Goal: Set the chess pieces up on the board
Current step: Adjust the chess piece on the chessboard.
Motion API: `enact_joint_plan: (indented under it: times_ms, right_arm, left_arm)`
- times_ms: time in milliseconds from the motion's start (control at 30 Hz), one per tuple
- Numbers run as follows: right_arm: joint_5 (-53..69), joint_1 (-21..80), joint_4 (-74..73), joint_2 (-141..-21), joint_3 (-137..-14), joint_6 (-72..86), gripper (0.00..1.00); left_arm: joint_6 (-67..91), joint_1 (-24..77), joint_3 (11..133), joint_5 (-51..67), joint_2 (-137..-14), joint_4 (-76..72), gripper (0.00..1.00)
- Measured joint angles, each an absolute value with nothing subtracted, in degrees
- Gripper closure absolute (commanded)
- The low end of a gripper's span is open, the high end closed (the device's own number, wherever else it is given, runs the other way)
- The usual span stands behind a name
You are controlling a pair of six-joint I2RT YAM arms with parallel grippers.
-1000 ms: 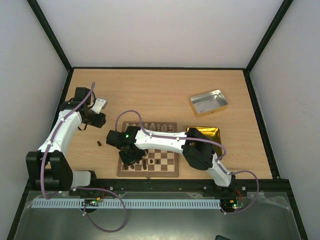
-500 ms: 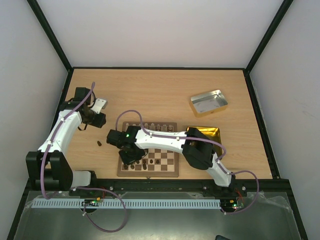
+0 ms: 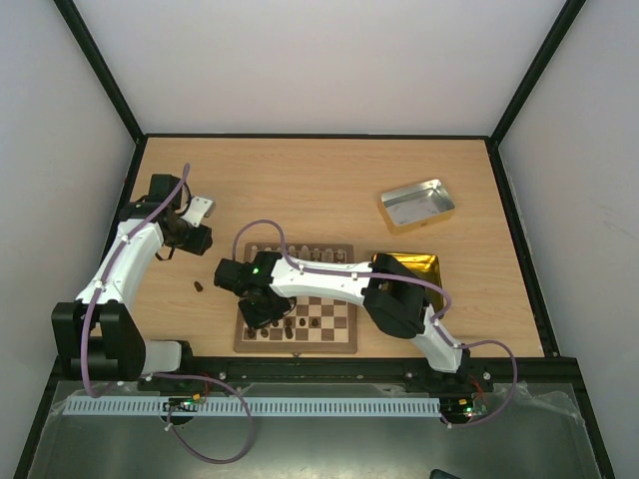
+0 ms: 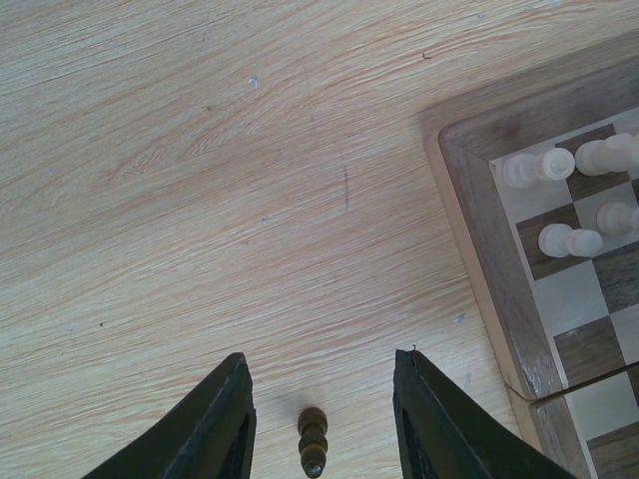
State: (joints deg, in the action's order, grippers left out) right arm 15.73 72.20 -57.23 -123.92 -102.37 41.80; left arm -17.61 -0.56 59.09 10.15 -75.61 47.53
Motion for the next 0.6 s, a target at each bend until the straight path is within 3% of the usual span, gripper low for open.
enact_joint_plan:
  times_ms: [600]
  right_arm:
    - [15.7,71.9,-56.6,-123.9,-102.1,42.5,0.83]
  left_arm:
    - [-17.7,-0.5,59.1,10.5,-75.6,47.5,0.6]
